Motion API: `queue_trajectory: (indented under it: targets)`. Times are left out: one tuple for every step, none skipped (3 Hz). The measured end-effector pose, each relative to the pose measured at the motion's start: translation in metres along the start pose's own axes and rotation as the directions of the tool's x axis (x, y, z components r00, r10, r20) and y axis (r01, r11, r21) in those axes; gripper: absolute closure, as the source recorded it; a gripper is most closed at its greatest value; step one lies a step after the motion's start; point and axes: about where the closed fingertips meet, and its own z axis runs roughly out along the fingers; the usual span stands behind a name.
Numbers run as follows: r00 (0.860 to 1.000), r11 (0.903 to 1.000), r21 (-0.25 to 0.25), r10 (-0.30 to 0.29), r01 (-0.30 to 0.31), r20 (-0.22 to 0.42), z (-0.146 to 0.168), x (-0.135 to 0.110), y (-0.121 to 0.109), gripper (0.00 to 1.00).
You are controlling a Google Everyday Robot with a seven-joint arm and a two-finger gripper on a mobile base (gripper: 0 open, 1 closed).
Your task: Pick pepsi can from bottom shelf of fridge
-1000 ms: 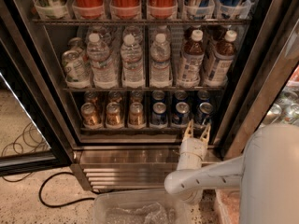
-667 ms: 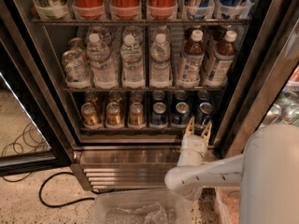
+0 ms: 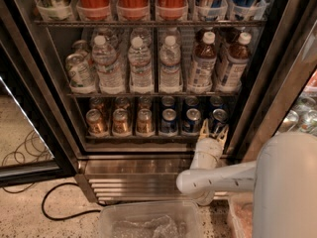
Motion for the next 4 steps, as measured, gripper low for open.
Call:
queue_trajectory:
  targets:
    - [1.0, 0.9998, 0.02, -0.003, 0.003, -0.002, 0.0117, 0.0027, -0.0023, 0.4]
    - [1.0, 0.9996, 0.03, -0.001, 0.001, -0.003, 0.0188, 0.0043, -0.0042, 0.4]
    - [1.0, 0.9996, 0.03, -0.001, 0.002, -0.004, 0.0175, 0.0044, -0.0016, 0.41]
    - [1.0, 0.9993, 0.037, -0.005, 0.005, -0.008, 0.0203, 0.0073, -0.001, 0.4]
